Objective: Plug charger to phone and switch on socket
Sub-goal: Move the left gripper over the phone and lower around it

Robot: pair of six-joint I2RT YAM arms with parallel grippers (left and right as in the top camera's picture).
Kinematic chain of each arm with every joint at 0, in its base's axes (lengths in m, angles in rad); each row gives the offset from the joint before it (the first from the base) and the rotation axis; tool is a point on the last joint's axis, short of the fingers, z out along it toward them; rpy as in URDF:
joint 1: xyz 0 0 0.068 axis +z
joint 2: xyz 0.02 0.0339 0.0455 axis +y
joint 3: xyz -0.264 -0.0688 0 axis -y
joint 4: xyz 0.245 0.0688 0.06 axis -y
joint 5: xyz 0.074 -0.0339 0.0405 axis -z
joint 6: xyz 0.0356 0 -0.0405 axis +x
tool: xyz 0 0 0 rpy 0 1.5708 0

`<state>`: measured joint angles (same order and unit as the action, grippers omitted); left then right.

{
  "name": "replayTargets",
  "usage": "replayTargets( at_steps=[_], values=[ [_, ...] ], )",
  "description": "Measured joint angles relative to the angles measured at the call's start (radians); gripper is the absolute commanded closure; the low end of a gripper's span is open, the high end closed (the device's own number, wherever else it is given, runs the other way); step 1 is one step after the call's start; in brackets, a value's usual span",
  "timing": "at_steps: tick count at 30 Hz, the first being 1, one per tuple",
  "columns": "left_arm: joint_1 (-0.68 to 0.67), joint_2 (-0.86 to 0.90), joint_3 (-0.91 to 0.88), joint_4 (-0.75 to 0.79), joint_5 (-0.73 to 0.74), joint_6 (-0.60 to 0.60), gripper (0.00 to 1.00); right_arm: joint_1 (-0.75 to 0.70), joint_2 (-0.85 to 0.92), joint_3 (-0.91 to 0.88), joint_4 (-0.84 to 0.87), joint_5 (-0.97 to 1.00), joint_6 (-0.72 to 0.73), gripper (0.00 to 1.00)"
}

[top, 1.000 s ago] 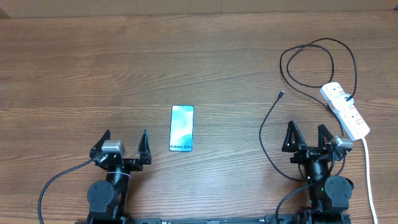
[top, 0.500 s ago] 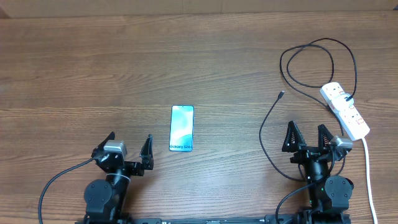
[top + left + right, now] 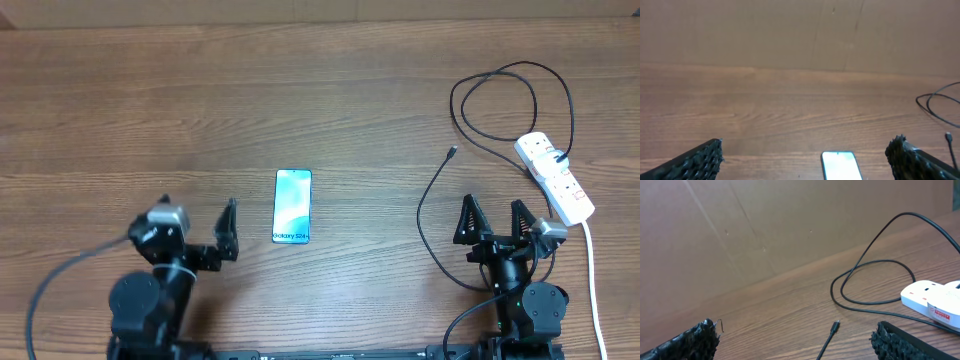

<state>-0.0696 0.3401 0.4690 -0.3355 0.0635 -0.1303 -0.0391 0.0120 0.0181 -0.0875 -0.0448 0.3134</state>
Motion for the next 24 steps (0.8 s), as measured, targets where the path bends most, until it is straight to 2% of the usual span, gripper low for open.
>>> replayTargets(
  at_steps=[6,15,24],
  values=[
    [0.0,0.272,0.263,-0.106,0.025,0.0,0.0,0.0,0.0,0.0,0.0,0.0,0.0,0.0],
    [-0.011,0.642,0.676,-0.393,0.094,0.0,0.0,0.0,0.0,0.0,-0.001,0.0,0.0,0.0],
    [-0.185,0.869,0.902,-0.602,0.083,-0.025,0.0,0.0,0.0,0.0,0.0,0.0,0.0,0.0]
  ],
)
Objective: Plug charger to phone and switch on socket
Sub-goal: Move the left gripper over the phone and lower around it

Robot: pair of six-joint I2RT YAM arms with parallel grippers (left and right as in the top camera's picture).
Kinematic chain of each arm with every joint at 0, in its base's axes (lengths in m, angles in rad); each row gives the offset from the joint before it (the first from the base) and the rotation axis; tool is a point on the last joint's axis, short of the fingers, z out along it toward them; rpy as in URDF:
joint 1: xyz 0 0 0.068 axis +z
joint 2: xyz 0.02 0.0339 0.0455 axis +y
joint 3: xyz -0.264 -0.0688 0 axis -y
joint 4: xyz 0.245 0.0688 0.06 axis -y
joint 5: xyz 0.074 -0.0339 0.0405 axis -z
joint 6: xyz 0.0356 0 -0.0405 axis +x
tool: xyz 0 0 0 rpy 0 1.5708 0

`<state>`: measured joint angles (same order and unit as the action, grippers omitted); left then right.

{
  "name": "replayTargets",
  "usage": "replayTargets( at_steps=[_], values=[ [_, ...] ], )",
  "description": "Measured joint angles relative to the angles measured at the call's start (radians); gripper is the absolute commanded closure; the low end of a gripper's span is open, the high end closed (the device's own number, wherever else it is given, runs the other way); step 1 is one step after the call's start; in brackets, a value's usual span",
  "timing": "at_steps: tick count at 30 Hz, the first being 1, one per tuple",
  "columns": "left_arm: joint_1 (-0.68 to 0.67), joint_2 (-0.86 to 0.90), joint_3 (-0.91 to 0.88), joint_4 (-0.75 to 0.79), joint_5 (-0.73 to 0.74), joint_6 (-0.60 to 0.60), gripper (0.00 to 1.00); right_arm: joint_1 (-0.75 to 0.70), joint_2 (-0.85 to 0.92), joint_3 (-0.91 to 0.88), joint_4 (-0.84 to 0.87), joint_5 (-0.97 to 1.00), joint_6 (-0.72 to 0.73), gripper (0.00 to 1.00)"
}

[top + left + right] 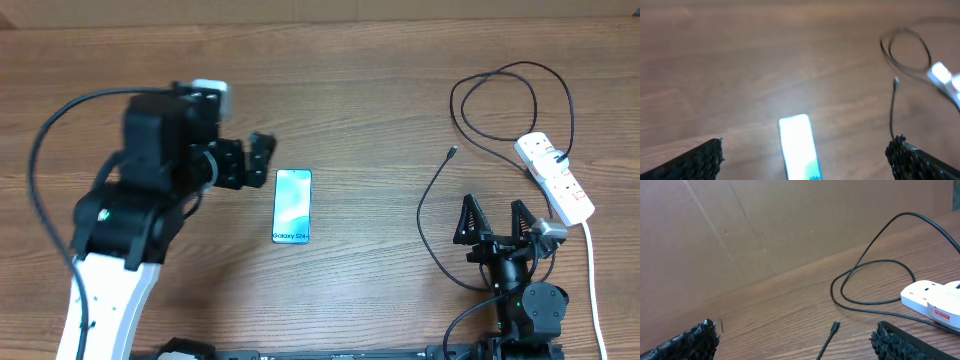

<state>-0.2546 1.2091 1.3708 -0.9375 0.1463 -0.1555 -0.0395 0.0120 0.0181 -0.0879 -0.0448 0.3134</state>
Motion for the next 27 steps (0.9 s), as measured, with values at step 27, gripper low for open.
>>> replayTargets(
  at_steps=[27],
  values=[
    [-0.132,0.551,0.018,-0.171,-0.002,-0.121,0.0,0.0,0.0,0.0,0.0,0.0,0.0,0.0]
  ],
)
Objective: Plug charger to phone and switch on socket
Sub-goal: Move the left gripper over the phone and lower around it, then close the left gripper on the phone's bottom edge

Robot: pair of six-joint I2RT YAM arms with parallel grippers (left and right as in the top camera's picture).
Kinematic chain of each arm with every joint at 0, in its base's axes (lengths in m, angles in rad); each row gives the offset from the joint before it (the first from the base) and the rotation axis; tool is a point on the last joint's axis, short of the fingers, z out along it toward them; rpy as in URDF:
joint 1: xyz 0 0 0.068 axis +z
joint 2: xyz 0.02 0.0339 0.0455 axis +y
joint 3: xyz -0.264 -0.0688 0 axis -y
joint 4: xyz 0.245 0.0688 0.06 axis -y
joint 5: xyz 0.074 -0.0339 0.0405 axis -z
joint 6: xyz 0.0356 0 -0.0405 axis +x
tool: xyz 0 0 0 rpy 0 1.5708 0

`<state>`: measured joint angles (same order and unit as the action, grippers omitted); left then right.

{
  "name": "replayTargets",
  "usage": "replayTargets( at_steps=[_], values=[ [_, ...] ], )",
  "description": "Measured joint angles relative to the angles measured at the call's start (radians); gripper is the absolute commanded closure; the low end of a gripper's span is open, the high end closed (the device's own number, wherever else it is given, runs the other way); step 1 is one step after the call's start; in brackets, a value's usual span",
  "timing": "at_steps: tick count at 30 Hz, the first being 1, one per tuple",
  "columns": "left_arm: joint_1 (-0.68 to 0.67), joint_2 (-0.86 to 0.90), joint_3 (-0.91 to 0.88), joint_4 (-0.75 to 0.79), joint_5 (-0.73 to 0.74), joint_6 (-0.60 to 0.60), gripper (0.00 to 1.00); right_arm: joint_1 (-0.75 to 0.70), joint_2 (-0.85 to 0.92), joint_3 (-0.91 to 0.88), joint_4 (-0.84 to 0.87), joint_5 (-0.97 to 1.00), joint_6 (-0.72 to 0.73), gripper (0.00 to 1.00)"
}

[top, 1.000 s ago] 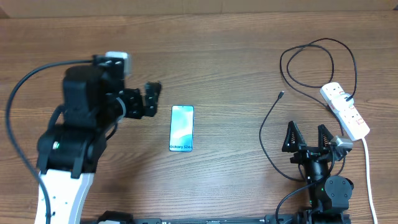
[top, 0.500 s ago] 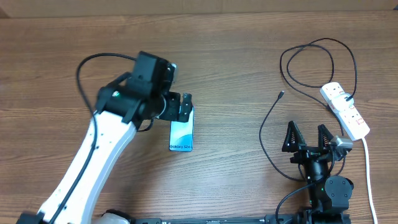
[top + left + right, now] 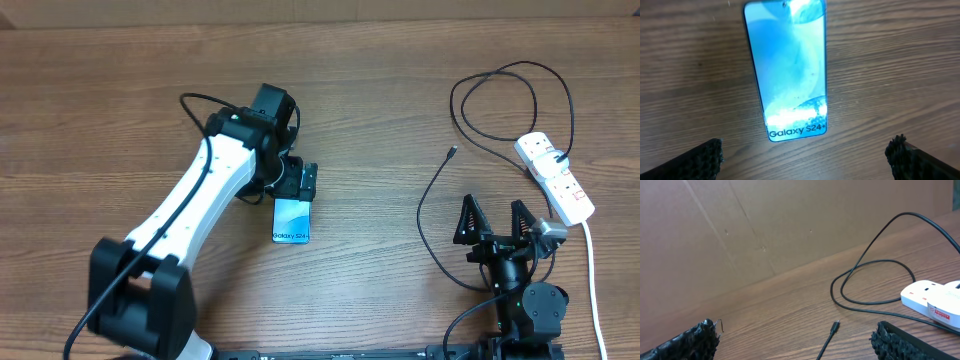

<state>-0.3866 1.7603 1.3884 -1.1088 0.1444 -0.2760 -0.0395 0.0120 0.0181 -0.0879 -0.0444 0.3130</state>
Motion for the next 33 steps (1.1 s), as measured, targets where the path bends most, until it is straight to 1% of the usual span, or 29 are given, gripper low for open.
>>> replayTargets(
  at_steps=[11,19,28,33],
  values=[
    [0.0,0.151,0.0,0.005,-0.006,-0.014,0.0,0.0,0.0,0.0,0.0,0.0,0.0,0.0],
    [0.0,0.229,0.0,0.026,-0.014,-0.04,0.0,0.0,0.0,0.0,0.0,0.0,0.0,0.0],
    [0.0,0.256,0.0,0.041,-0.014,-0.05,0.0,0.0,0.0,0.0,0.0,0.0,0.0,0.0],
    [0.0,0.256,0.0,0.052,-0.014,-0.086,0.0,0.0,0.0,0.0,0.0,0.0,0.0,0.0]
  ],
)
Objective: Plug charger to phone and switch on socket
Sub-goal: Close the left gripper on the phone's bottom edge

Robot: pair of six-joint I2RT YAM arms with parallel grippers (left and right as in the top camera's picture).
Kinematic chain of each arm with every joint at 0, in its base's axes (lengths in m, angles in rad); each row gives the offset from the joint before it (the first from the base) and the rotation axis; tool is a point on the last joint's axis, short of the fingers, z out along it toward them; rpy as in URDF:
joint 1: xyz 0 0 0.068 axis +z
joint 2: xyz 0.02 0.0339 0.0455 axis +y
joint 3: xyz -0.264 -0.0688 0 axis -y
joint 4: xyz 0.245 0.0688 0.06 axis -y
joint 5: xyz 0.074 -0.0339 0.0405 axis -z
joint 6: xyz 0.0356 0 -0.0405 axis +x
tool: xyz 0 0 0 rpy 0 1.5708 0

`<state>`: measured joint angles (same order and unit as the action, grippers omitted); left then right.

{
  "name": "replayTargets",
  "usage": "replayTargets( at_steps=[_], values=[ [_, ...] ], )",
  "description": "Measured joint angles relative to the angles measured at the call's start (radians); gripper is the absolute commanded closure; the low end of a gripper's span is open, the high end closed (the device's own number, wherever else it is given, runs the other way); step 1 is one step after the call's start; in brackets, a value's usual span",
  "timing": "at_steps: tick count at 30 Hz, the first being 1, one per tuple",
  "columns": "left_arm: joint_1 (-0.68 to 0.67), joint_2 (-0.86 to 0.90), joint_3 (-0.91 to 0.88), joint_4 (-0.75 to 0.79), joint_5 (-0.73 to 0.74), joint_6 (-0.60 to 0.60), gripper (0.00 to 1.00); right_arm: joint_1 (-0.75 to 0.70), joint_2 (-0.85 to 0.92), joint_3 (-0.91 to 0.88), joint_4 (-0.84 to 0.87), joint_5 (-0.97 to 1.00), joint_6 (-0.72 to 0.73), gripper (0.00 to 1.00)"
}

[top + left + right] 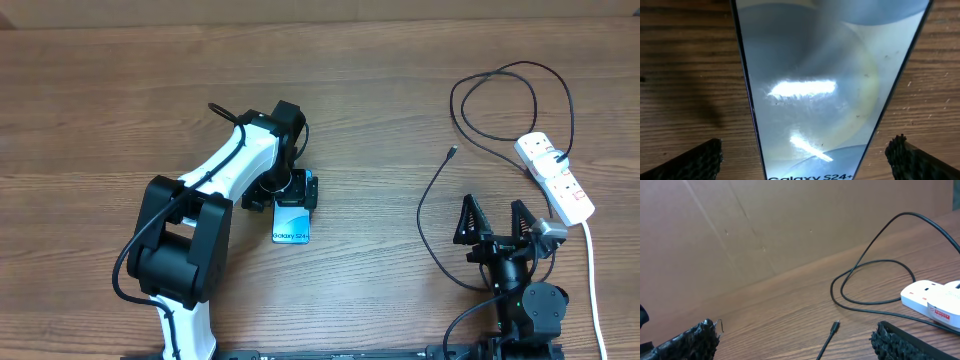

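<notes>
The phone (pixel 291 226) lies face up on the wooden table, screen lit and reading "Galaxy S24+". My left gripper (pixel 282 190) hangs low over its far half, open, one finger on each side of its width. In the left wrist view the phone (pixel 830 85) fills most of the frame between the fingers (pixel 690 161). The black charger plug (pixel 454 152) lies loose on the table at mid right, and it also shows as the plug (pixel 835 326) ahead of my right gripper (pixel 797 340). That right gripper (pixel 493 222) is open and empty. The white socket strip (pixel 555 177) lies at the far right.
The black cable (pixel 510 100) loops behind the strip and trails along the table toward my right arm. A white lead (pixel 592 270) runs from the strip to the front edge. A brown cardboard wall (pixel 765 225) stands behind the table.
My left gripper has dropped closer to the phone, whose screen now nearly fills the left wrist view. The phone, the cable and my right arm have not moved.
My left gripper first sat open near the front left of the table. Then it was raised just left of the phone, then over the phone's far end, and now it is low over it. The right gripper has stayed open and still throughout.
</notes>
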<state>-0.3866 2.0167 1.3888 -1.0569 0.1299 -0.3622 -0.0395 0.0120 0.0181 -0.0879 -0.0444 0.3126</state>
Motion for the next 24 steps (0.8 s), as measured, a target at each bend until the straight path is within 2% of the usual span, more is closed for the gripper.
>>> replayTargets(
  at_steps=[7,15,24],
  values=[
    [0.0,0.0,0.0,0.018,-0.005,-0.029,0.0,0.0,0.0,0.0,0.0,0.0,0.0,0.0],
    [-0.042,0.0,0.0,0.02,-0.101,-0.051,0.01,0.0,0.0,0.0,0.0,0.0,0.001,0.0],
    [-0.08,0.0,0.0,0.038,-0.127,-0.055,0.0,0.0,0.0,0.0,0.0,0.0,0.0,0.0]
  ],
)
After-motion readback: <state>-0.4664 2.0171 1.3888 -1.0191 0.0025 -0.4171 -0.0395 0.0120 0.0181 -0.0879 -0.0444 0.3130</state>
